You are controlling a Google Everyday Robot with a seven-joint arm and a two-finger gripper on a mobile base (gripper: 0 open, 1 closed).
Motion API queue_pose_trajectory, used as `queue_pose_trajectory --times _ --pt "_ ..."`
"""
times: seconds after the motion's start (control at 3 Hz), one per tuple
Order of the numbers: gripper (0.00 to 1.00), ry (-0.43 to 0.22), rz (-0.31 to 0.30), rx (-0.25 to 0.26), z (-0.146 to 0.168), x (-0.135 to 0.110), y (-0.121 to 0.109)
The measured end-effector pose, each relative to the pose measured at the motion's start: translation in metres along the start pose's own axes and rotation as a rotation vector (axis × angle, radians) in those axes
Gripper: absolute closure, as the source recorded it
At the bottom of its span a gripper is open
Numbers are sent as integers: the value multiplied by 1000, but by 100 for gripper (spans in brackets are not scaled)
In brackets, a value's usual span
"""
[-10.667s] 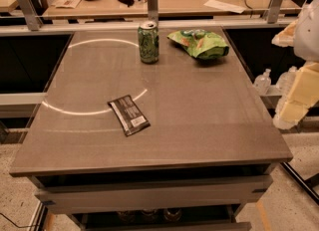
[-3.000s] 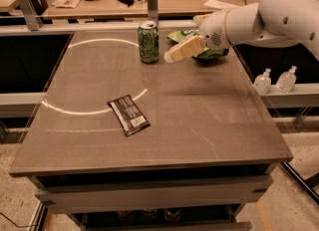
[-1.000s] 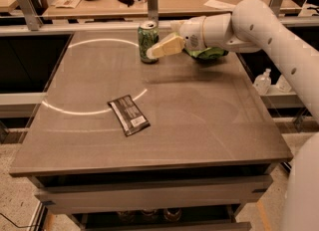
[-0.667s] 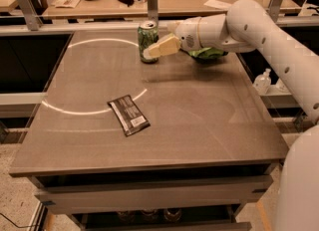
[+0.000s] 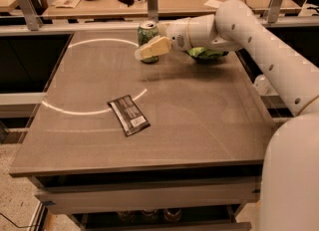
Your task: Move green can near rxbar chocolate
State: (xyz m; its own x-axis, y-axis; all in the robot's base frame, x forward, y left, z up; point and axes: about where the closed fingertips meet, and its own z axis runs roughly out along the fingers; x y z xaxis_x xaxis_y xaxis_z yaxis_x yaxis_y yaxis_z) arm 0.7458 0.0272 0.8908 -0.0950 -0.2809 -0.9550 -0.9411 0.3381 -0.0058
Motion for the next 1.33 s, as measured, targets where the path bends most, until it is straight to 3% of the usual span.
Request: queue_pose_trajectory --times 0.33,1.0,1.33 --pt "18 -10 -9 -27 9 -3 -1" --pt "65 -26 -20 -66 2 3 -10" --pt "87 -39 -44 -100 -17 -1 5"
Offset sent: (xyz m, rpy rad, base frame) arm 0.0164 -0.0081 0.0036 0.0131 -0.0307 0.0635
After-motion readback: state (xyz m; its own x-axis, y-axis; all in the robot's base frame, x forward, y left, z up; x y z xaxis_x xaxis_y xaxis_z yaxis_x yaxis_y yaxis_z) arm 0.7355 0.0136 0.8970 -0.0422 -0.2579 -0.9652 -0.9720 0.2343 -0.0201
